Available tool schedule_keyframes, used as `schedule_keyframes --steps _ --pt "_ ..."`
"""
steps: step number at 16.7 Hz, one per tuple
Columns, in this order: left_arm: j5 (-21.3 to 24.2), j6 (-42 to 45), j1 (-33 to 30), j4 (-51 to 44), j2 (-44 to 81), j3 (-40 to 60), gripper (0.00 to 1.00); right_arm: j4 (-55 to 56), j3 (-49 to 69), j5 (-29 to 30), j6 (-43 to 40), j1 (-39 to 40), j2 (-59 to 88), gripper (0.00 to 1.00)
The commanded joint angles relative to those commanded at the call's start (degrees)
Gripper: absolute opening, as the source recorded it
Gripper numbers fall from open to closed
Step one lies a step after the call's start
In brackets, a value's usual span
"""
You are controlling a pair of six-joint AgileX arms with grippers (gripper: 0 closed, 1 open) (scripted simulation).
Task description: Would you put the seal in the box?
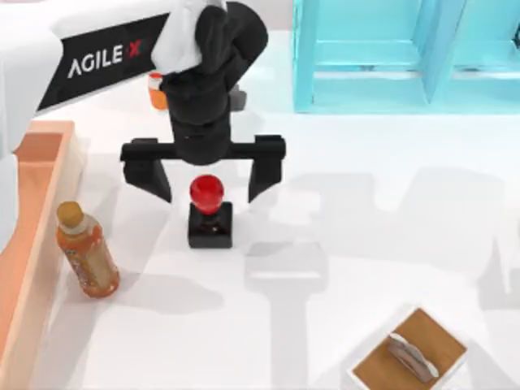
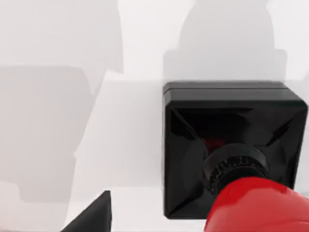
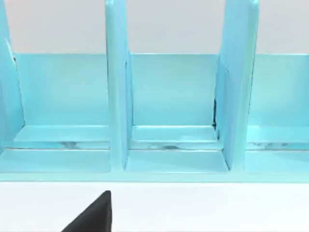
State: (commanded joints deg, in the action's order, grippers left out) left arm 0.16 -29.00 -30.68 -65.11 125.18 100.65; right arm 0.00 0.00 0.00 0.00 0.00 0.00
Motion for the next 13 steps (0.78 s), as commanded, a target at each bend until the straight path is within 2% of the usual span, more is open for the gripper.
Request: schedule_keyframes --steps 3,7,13 --pt "0.0 0.0 0.0 4.0 0.4 -3.9 1.00 0.0 0.0 0.0 0.0 0.0 0.0 1.00" --pt "0.0 0.0 0.0 4.1 0.5 -4.0 1.00 0.0 0.0 0.0 0.0 0.0 0.0 1.00" --pt "0.0 0.0 0.0 4.1 0.5 -4.0 0.55 0.0 0.0 0.0 0.0 0.0 0.0 1.00"
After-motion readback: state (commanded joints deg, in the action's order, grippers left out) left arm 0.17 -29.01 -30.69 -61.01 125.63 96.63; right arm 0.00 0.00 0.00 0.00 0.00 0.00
